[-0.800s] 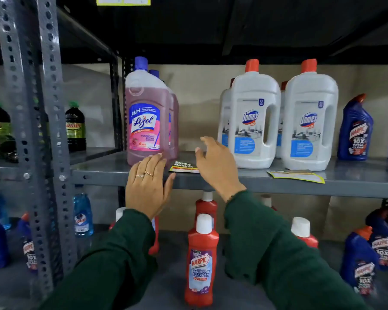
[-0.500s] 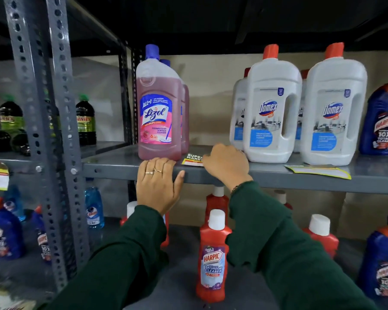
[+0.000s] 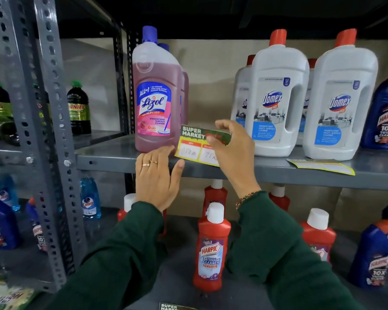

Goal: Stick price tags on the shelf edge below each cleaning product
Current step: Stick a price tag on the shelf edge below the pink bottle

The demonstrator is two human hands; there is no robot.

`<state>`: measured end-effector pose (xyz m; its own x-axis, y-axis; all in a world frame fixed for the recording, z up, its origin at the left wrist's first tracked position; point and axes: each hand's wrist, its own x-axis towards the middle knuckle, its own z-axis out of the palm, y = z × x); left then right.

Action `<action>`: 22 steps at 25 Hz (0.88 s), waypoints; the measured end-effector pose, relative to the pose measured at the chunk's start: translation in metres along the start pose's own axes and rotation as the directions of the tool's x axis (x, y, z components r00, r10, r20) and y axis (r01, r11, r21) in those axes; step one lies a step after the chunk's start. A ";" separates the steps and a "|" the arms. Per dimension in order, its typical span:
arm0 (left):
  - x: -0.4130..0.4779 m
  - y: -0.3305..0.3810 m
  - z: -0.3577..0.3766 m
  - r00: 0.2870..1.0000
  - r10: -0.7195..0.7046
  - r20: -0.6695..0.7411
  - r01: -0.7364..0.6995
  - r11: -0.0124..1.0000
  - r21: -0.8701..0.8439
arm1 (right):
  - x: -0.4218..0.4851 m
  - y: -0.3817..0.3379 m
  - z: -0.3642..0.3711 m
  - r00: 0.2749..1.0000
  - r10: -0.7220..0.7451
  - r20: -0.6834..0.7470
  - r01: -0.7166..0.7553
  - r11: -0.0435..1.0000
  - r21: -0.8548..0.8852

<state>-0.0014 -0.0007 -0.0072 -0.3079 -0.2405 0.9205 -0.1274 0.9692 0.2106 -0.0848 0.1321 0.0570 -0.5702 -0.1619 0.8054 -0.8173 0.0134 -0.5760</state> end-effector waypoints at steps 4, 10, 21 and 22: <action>0.012 0.006 -0.016 0.997 -0.073 0.032 0.079 0.943 -0.324 | -0.008 -0.013 0.004 0.990 0.055 0.128 -0.070 0.991 0.111; 0.022 -0.023 -0.055 0.983 0.080 0.162 -0.010 0.918 -0.396 | -0.043 -0.016 0.007 0.974 -0.168 0.150 0.171 0.985 -0.010; 0.003 -0.059 -0.061 0.977 0.102 0.190 -0.030 0.937 -0.349 | -0.079 -0.010 0.039 0.978 -0.175 0.111 0.200 0.937 -0.285; 0.003 -0.059 -0.060 0.978 0.100 0.183 -0.031 0.938 -0.346 | -0.079 -0.009 0.041 0.982 -0.165 0.091 0.185 0.937 -0.298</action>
<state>0.0614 -0.0557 0.0029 -0.4866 -0.1477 0.8610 0.2160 0.9347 0.2824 -0.0285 0.1045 -0.0073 -0.4180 -0.2514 0.8730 -0.8954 0.2765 -0.3491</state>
